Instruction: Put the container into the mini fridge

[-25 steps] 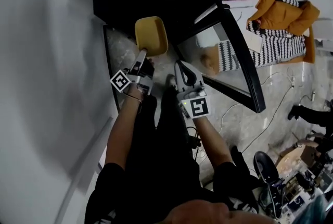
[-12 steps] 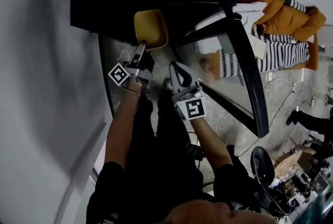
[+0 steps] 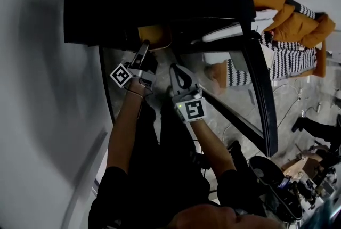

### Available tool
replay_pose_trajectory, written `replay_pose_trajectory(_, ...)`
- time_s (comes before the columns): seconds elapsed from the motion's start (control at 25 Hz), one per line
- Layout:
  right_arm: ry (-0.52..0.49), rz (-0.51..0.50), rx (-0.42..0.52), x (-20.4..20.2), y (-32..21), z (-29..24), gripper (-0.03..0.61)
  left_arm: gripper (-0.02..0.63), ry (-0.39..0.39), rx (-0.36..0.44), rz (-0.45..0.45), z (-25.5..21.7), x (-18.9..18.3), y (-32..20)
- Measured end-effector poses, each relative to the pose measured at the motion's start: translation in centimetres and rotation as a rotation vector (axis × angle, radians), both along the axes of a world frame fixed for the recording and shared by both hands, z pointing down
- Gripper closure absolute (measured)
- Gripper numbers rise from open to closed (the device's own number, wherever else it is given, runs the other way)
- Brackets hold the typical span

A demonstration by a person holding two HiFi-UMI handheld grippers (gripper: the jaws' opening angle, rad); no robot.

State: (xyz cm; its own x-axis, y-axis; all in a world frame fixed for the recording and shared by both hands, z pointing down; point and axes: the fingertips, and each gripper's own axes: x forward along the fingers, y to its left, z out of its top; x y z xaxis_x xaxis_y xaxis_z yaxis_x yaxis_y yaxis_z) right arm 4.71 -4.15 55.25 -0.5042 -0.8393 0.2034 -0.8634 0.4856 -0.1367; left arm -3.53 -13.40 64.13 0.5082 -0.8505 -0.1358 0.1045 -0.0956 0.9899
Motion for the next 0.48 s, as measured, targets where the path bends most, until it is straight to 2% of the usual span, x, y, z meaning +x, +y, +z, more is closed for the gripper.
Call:
replay_pose_trajectory(0.28, -0.012, 0.009, -0.014, -0.5, -1.1, 1.0, 0.577, 0.390, 0.031, -0.026, -0.003, 1.0, -0.1, -1.8)
replay_pose_trajectory(0.48, -0.011, 0.014, -0.017, -0.2, -1.5, 1.2, 0.577, 0.390, 0.026, -0.040, -0.006, 1.5, -0.1, -2.2)
